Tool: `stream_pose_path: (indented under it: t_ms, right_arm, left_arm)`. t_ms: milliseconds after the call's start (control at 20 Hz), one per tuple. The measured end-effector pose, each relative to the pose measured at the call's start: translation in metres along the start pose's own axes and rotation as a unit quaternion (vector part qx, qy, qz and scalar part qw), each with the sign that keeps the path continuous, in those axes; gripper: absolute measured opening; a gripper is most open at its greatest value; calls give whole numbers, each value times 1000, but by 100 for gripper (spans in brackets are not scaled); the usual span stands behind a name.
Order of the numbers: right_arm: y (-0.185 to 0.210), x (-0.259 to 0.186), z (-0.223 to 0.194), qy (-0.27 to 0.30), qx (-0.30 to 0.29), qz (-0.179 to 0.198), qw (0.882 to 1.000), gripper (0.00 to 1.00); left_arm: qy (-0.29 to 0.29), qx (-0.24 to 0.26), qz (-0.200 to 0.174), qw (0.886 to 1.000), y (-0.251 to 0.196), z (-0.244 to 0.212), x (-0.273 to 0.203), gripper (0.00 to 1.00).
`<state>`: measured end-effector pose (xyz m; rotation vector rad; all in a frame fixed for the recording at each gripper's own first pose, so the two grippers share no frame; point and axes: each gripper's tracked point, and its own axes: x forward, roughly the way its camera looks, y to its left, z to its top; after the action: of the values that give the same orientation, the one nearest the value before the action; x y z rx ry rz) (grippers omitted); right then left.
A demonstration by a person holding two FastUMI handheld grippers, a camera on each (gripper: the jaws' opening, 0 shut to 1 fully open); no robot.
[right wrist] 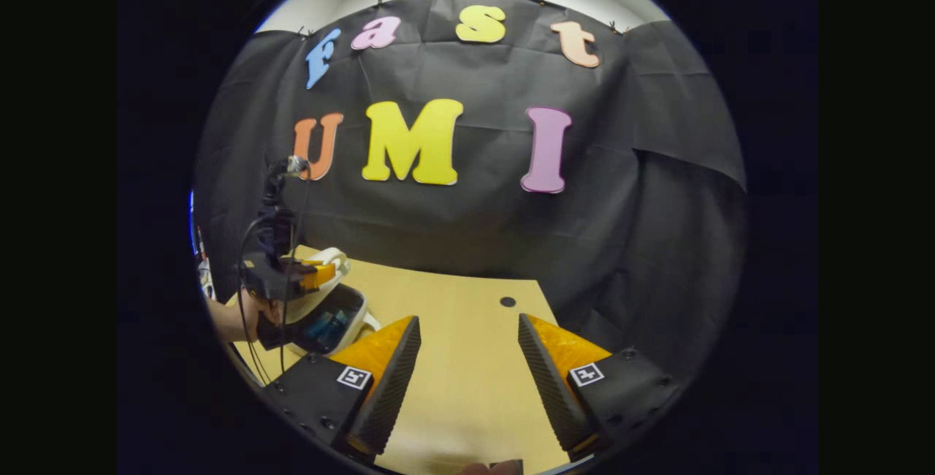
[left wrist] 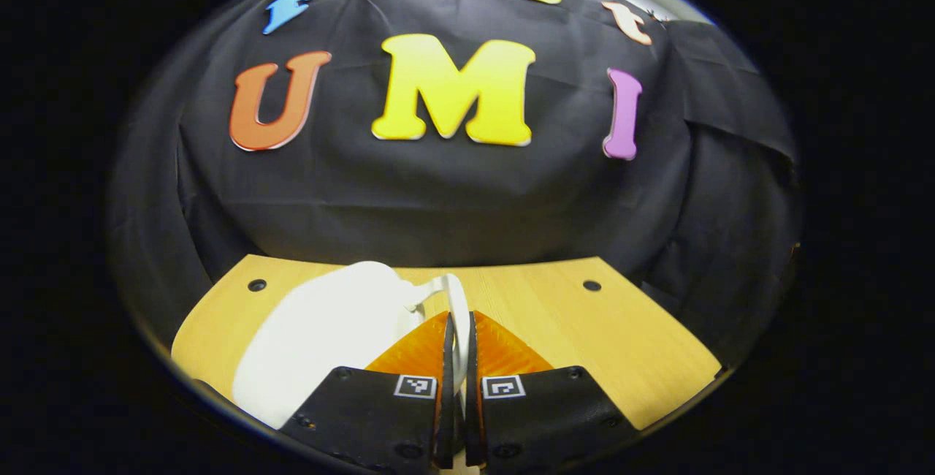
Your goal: First open the suitcase, pack the skin care products into it, and then close the suitcase.
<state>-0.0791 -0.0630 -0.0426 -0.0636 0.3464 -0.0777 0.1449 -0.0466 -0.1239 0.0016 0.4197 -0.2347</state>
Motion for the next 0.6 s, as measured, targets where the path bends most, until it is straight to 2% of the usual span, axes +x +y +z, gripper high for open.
stream_pose_path:
  t_ms: [200,350,600]
  right_arm:
    - [-24,-2,-15,21,-8,-22,1000,77]
    - [-39,1,-22,32,-4,-33,999,80]
    - [-42,11,-30,45,6,-31,998,80]
  left_arm:
    - [43,49,-1,998,-24,-44,27,9]
    - [68,58,0,996,-25,-62,39,9]
    - [70,88,5,994,-29,-74,41,9]
